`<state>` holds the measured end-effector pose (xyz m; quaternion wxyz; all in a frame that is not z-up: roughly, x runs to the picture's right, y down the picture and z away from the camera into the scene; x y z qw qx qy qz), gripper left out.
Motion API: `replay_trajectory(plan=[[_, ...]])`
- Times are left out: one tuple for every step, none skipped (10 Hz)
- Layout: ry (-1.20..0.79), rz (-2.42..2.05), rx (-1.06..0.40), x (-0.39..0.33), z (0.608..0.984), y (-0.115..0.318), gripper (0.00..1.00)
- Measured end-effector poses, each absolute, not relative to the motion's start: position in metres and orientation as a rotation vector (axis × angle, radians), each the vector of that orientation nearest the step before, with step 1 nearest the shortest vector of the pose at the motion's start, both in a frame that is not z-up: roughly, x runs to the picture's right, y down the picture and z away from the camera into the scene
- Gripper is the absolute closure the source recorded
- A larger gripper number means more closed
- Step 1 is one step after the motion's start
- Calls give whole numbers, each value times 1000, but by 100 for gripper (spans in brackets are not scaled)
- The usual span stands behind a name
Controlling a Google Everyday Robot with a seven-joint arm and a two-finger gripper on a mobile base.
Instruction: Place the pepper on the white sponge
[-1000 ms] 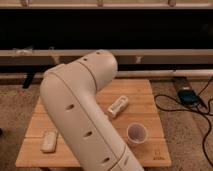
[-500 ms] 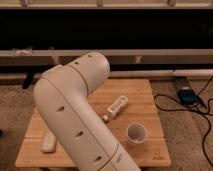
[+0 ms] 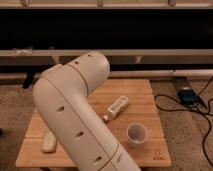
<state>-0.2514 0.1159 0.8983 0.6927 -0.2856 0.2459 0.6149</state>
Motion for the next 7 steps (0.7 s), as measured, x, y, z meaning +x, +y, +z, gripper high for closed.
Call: replay_trajectory(plan=[[554,1376,-641,-252,898,117,95],[587,1404,-648,-246,900,118,100],[607,1419,-645,-236,902,119,100],[607,1414,-644,-238,901,119,100],[606,1410,-642,-238,900,118,100],[610,1414,-642,-236,900,118,100],[619,1424,-640,-231,898,117,100]])
